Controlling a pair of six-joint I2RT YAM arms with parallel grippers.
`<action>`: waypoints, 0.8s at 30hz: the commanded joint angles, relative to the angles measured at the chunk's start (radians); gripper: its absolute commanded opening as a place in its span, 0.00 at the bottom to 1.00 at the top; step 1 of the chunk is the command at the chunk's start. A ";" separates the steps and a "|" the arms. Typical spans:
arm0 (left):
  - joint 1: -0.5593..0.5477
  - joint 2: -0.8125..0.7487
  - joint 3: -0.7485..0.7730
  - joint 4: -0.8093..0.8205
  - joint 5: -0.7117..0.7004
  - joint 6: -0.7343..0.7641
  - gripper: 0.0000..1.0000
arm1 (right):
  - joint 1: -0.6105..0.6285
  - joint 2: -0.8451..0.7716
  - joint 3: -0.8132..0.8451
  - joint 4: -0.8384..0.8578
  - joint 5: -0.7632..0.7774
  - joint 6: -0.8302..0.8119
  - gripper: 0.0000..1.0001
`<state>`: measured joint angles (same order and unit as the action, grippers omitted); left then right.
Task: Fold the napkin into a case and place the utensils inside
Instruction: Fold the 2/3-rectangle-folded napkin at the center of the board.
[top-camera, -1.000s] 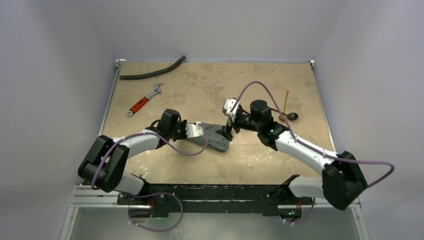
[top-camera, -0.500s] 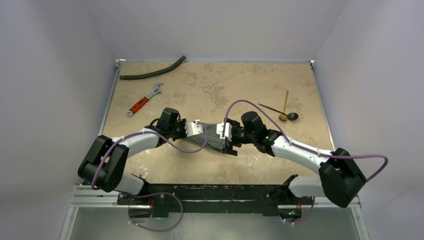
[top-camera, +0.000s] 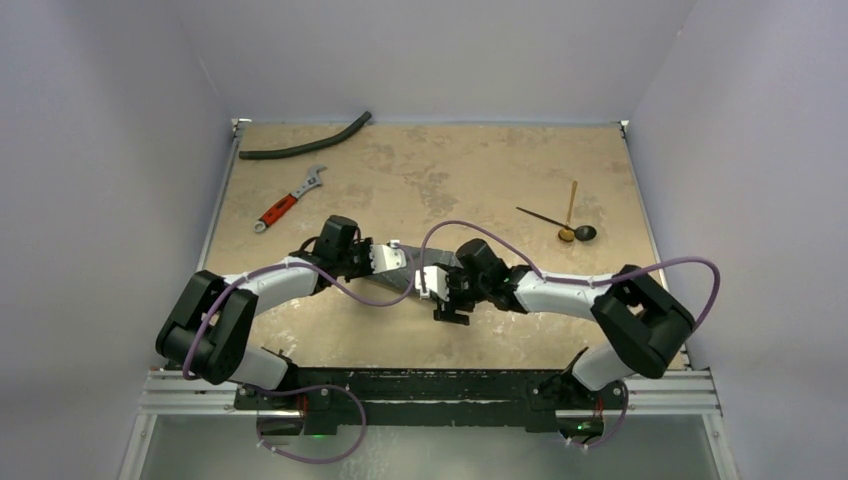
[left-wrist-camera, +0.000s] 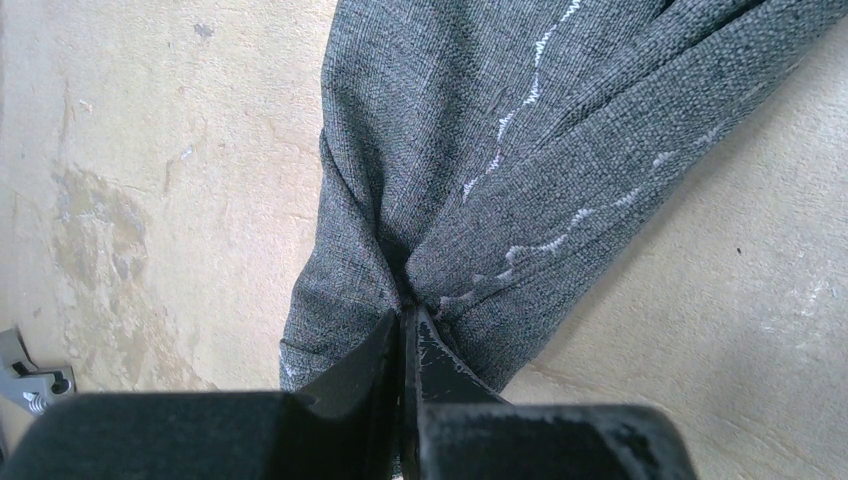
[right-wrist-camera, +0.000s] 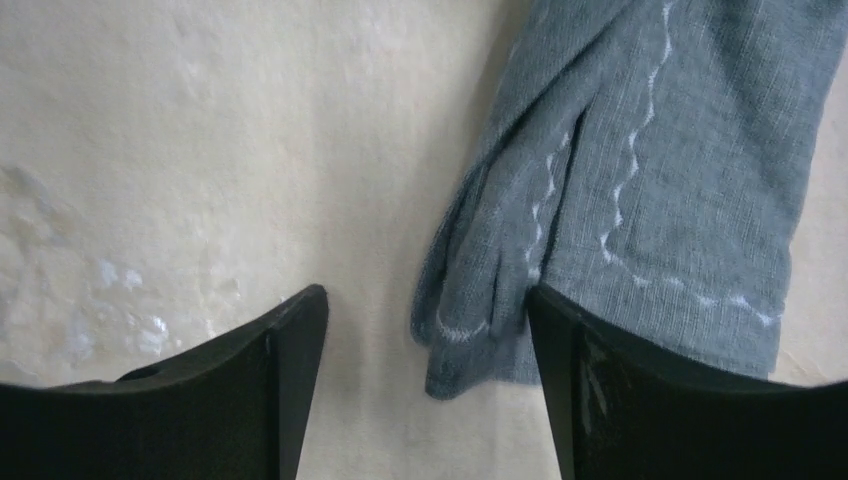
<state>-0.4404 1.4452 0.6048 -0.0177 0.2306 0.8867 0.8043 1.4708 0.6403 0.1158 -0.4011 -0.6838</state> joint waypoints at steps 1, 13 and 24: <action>0.012 -0.002 -0.010 -0.089 -0.005 0.018 0.00 | 0.001 0.060 0.054 0.015 0.080 0.027 0.74; 0.012 -0.005 0.022 -0.135 0.008 0.038 0.00 | 0.002 0.081 0.122 -0.022 0.114 0.114 0.10; 0.012 -0.018 0.079 -0.218 0.025 -0.011 0.00 | -0.003 0.078 0.138 -0.087 0.016 0.170 0.05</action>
<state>-0.4332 1.4418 0.6529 -0.1349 0.2348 0.8993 0.8047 1.5616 0.7326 0.0948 -0.3351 -0.5583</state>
